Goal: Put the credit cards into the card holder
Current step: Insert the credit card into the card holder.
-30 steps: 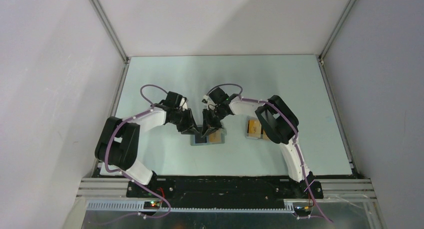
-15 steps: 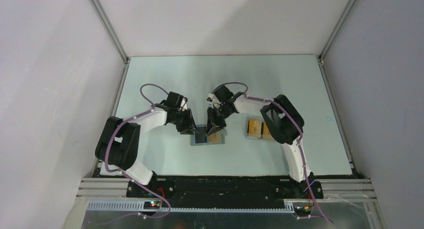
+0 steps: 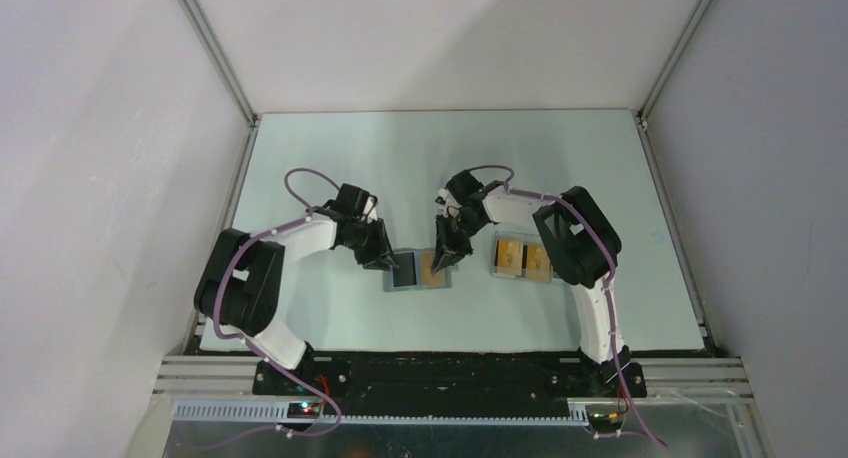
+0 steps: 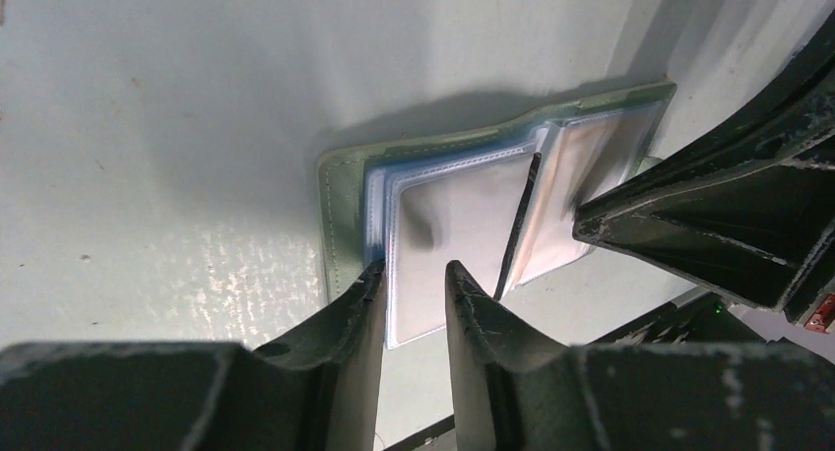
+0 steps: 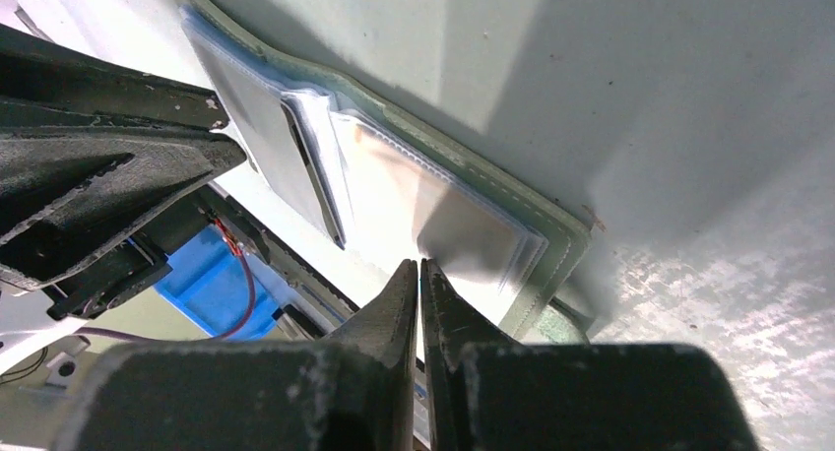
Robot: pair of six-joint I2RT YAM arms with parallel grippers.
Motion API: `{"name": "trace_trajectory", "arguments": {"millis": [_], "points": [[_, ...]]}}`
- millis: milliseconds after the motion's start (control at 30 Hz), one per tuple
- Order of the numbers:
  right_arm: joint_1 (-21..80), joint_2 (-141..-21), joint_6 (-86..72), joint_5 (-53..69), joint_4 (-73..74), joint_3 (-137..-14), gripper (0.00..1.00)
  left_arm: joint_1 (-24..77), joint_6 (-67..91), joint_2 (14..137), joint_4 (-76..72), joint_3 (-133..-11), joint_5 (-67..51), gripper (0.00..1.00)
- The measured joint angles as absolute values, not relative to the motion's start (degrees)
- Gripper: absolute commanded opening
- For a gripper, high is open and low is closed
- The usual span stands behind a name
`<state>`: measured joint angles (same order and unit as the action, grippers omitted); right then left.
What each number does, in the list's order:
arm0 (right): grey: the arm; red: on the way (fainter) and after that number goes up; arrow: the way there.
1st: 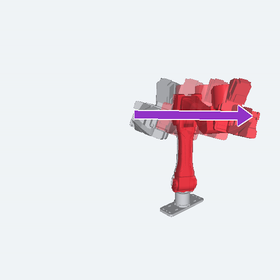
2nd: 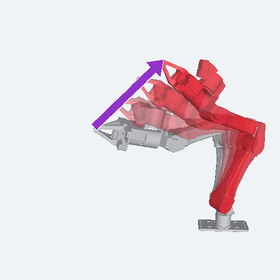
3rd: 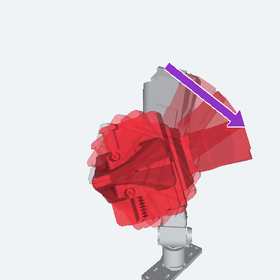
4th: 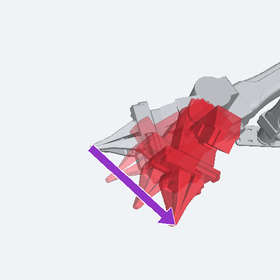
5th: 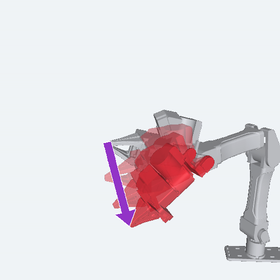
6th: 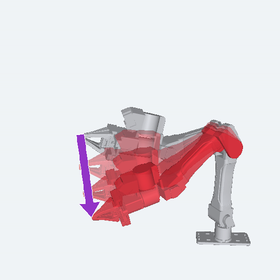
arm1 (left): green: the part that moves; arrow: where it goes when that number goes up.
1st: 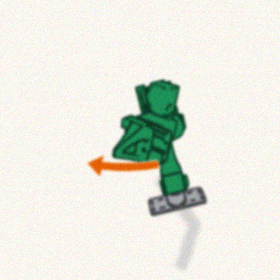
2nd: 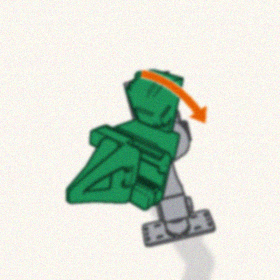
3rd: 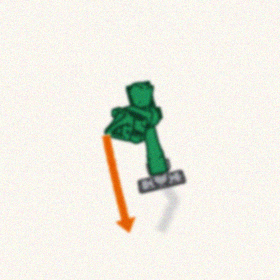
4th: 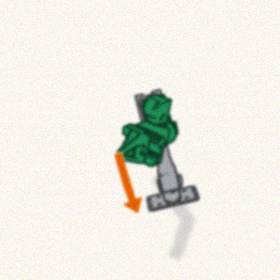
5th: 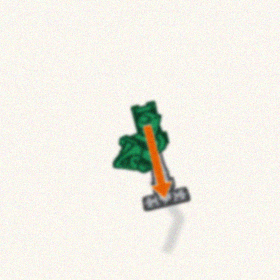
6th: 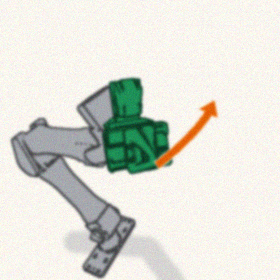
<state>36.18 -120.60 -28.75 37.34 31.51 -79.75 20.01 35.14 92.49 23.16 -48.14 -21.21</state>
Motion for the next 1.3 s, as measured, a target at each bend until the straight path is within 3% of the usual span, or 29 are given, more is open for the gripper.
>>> {"name": "trace_trajectory", "arguments": {"millis": [1300], "points": [[36.9, -122.4, -28.6, 43.6, 28.5, -79.7, 0.07, 27.3, 36.2, 92.5, 22.4, -56.8, -30.4, 0.31]]}}
